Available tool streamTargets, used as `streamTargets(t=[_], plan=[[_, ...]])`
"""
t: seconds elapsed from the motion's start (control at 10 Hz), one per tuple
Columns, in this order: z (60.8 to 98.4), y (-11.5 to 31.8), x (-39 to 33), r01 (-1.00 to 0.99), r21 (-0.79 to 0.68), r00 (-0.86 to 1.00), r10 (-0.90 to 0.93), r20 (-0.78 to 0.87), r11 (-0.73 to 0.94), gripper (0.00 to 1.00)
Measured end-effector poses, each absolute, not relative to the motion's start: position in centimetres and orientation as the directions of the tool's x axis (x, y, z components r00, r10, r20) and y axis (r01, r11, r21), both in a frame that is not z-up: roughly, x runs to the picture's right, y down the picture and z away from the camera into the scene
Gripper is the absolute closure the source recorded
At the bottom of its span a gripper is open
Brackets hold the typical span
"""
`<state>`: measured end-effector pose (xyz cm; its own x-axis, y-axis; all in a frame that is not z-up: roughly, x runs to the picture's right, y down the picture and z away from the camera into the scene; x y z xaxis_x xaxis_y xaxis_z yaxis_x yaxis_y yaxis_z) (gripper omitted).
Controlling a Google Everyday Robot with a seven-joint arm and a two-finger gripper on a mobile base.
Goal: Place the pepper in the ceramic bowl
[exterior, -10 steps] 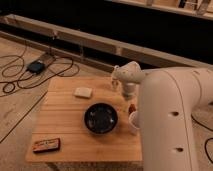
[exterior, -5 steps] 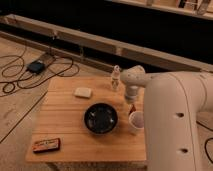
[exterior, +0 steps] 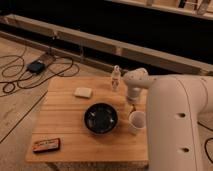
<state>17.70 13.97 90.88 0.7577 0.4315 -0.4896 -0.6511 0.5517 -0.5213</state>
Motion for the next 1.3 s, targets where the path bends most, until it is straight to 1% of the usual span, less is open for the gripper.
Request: streamTargets(t=[0.1, 0.3, 0.4, 0.6, 0.7, 1.0, 1.3], plan=[[91.1, 14.0, 17.7, -0.650, -0.526, 0.759, 0.434, -0.486, 0.548, 0.50], [91.2, 14.0, 17.8, -0.651, -0.530, 0.759, 0.437, -0.483, 0.544, 0.65], [91.2, 14.0, 17.9, -0.650, -0.533, 0.760, 0.439, -0.480, 0.542, 0.78], [91.3, 13.6, 18.0, -0.644, -0.534, 0.764, 0.441, -0.470, 0.547, 0.96], [91.3, 13.3, 17.7, -0.637, -0.537, 0.771, 0.440, -0.461, 0.554, 1.00], [91.0, 10.7, 17.0, -0.589, -0.531, 0.808, 0.415, -0.419, 0.610, 1.00], [90.2, 7.2, 15.1, -0.487, -0.531, 0.869, 0.329, -0.369, 0.693, 1.00]])
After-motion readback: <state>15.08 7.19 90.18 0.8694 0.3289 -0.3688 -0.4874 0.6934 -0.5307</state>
